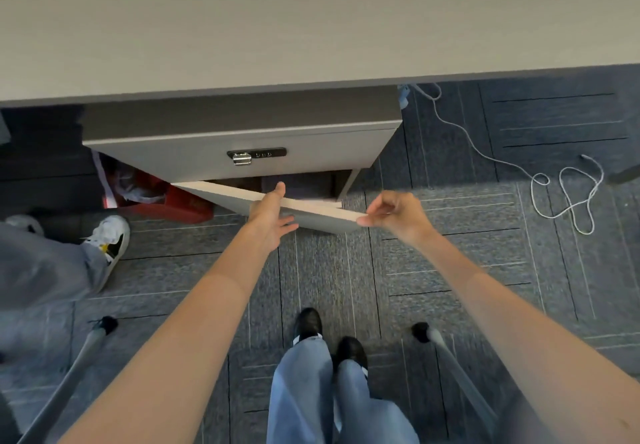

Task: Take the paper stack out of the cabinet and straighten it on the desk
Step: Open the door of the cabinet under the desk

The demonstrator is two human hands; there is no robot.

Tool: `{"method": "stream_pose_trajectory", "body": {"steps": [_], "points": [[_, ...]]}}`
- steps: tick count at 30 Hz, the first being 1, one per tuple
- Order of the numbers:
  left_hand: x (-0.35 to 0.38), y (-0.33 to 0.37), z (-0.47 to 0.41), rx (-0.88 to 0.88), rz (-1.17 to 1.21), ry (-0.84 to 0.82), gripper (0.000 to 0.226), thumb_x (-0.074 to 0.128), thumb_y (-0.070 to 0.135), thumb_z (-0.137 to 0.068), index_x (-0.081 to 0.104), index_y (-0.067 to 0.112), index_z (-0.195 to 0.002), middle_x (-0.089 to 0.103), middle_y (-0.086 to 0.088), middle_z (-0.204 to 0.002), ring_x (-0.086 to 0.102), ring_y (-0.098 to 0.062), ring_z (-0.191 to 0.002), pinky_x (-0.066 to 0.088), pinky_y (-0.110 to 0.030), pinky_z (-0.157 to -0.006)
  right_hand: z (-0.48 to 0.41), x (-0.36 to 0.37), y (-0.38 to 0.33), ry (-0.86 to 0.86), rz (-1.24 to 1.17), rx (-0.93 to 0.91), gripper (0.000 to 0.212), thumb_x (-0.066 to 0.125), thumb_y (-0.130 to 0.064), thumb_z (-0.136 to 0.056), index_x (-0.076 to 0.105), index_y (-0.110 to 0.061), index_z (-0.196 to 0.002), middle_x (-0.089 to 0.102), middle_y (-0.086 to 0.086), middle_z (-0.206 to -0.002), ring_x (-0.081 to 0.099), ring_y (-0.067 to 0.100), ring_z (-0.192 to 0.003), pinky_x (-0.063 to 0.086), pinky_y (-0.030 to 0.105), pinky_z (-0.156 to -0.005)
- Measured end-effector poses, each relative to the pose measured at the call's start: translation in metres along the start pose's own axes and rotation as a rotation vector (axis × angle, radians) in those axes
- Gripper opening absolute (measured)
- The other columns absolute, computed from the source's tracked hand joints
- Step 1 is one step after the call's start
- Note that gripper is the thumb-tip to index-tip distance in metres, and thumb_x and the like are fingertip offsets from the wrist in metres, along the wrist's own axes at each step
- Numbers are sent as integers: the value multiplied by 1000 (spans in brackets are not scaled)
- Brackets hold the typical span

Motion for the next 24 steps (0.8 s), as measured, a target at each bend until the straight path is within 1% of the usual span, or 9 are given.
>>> {"method": "stream_pose_trajectory", "body": {"steps": [3,5,8,11,13,18,21,22,24], "points": [[-4,-19,2,31,32,62,60,56,23,-95,25,19,-146,53,-16,-135,59,-39,-116,55,-47,-87,16,13,8,-108,71,13,23,85,-19,-66,68,-9,-77,68,2,-77,60,14,-74,49,24,-72],[-5,-34,6,86,67,83,61,51,17,-97,19,24,-148,59,-13,-117,64,-37,-103,56,-51,-84,23,22,12,-168,117,19,20,85,-19,-66,65,-15,-70,66,0,-74,59,13,-74,48,26,-74],[-9,-44,8,153,76,76,53,48,10,-98,25,17,-144,54,-6,-92,64,-27,-80,57,-54,-80,28,25,13,-263,118,21,14,80,-24,-74,69,-15,-71,66,-1,-77,61,12,-79,48,25,-78],[-18,-47,10,169,34,49,48,48,8,-97,30,14,-141,52,-7,-94,63,-26,-83,56,-55,-82,27,28,17,-277,24,55,19,69,-24,-85,70,-5,-85,74,9,-91,70,21,-92,52,38,-96],[-29,-54,15,169,-7,44,48,47,8,-98,30,15,-142,54,-9,-101,63,-28,-88,57,-52,-81,29,35,21,-216,39,47,13,64,-20,-90,67,-12,-80,74,9,-89,71,21,-94,51,43,-99],[-61,-73,23,217,-171,81,53,46,11,-97,28,19,-146,57,-7,-115,59,-27,-100,57,-39,-63,31,65,20,-166,142,21,32,50,-4,-94,60,-22,-70,73,6,-87,70,21,-95,44,43,-107],[-81,-82,22,287,-288,137,50,46,14,-97,32,20,-145,59,-7,-122,57,-25,-104,55,-45,-86,34,85,15,-170,141,26,37,46,5,-92,59,-22,-72,70,4,-82,70,24,-92,50,44,-99],[-87,-83,23,324,-329,159,49,45,13,-97,33,18,-144,60,-8,-121,57,-25,-103,53,-44,-88,33,90,14,-161,128,17,37,45,8,-91,59,-22,-73,69,3,-80,69,25,-91,53,43,-95],[-102,-89,27,421,-437,223,44,44,13,-97,36,12,-140,61,-10,-112,59,-28,-96,52,-41,-80,36,101,9,-160,129,-6,33,46,8,-91,60,-19,-77,68,5,-85,68,24,-91,54,40,-93]]}}
Point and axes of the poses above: each hand's wrist, its own z-axis away from the middle knuckle, its own x-axis out of the palm, y = z × x, the point moved 1 cm from there along -z, towards the middle knuckle
